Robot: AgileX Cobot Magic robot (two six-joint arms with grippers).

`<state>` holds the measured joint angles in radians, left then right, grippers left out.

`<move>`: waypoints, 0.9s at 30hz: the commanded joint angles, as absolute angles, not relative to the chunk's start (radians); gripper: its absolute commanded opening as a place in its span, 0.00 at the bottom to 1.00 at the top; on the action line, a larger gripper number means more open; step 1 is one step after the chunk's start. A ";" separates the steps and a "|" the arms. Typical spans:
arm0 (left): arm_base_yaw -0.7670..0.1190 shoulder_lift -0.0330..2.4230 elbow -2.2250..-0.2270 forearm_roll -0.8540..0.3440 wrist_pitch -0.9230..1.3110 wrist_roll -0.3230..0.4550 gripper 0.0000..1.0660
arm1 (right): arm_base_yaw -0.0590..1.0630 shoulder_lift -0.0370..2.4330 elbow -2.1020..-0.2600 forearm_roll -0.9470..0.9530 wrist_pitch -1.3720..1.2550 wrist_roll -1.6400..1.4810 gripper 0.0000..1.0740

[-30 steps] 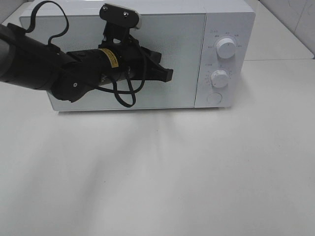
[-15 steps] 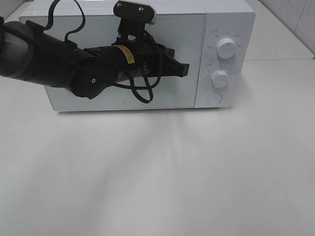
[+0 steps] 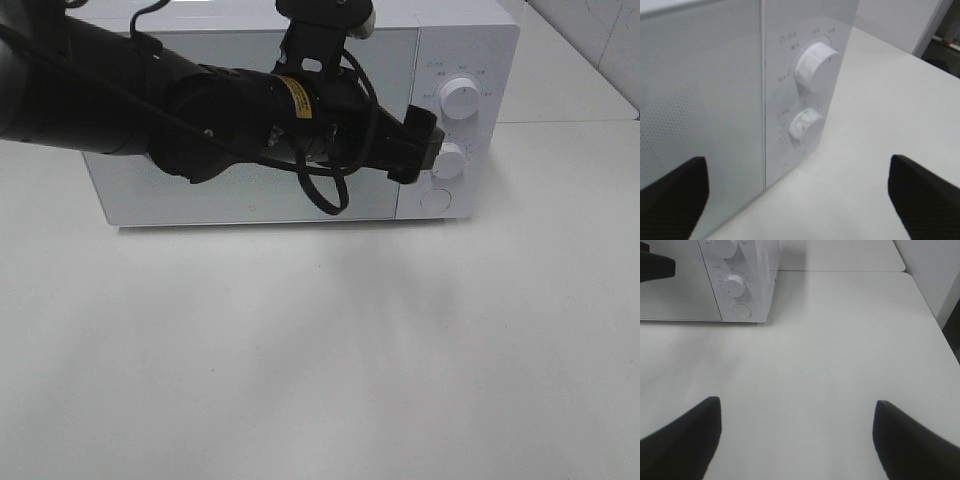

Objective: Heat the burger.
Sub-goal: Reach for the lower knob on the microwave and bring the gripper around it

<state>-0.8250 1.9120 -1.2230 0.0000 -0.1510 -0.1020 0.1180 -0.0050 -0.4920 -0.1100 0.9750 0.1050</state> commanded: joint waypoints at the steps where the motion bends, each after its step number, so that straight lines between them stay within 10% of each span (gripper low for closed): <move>1: -0.849 1.865 -1.231 -0.014 -0.010 -0.108 0.94 | 0.113 -0.039 -0.493 -0.109 0.962 0.113 0.70; 27: -0.845 1.676 -1.231 -0.031 0.927 -0.158 0.94 | 0.113 -0.039 -0.493 -0.109 0.962 0.113 0.70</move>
